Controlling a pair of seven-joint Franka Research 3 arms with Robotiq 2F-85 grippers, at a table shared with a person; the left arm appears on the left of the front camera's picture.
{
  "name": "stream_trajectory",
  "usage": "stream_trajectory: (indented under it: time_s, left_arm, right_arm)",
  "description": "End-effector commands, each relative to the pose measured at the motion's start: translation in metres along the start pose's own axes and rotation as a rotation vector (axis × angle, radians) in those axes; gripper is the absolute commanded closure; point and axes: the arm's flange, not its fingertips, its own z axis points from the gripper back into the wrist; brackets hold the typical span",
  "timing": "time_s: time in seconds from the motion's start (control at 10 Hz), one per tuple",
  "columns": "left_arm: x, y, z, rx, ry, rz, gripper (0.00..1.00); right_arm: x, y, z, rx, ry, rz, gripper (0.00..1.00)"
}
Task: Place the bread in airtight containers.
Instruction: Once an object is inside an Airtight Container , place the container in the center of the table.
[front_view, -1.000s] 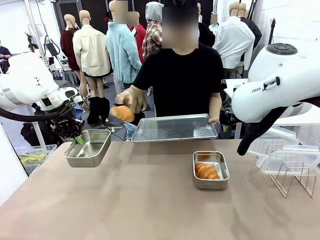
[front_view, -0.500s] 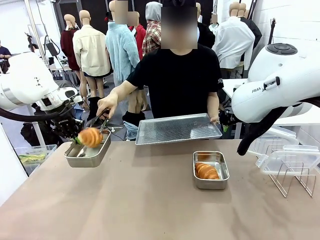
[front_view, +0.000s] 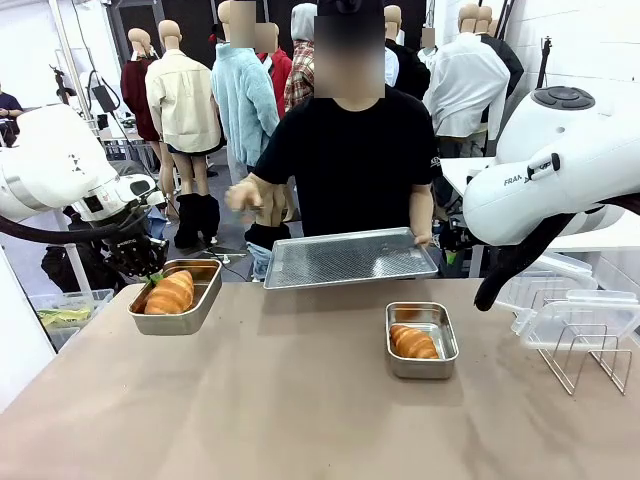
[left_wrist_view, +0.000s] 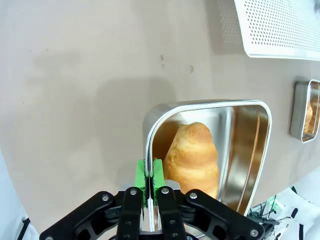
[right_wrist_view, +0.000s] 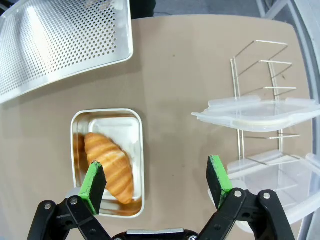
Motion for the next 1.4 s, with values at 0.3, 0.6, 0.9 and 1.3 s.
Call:
stream_trajectory:
  time_s: [0.3,0.6,0.9,1.3]
  left_arm:
    - [-0.0004,-0.0008,0.0046,0.008,-0.008,0.01,1.0]
    - [-0.0004,-0.0008,0.0046,0.008,-0.008,0.01,1.0]
    - [-0.0004,-0.0008,0.0046,0.008,-0.008,0.01,1.0]
    - [-0.0004,-0.0008,0.0046,0.008,-0.008,0.01,1.0]
  right_arm:
    - [-0.0015,0.0003,-0.0018,0.01,0.007,-0.007,0.0]
    - [-0.0015,0.0003,-0.0018,0.01,0.007,-0.007,0.0]
    - [-0.0015,0.0003,-0.0018,0.01,0.007,-0.007,0.0]
    - [-0.0015,0.0003,-0.0018,0.01,0.007,-0.007,0.0]
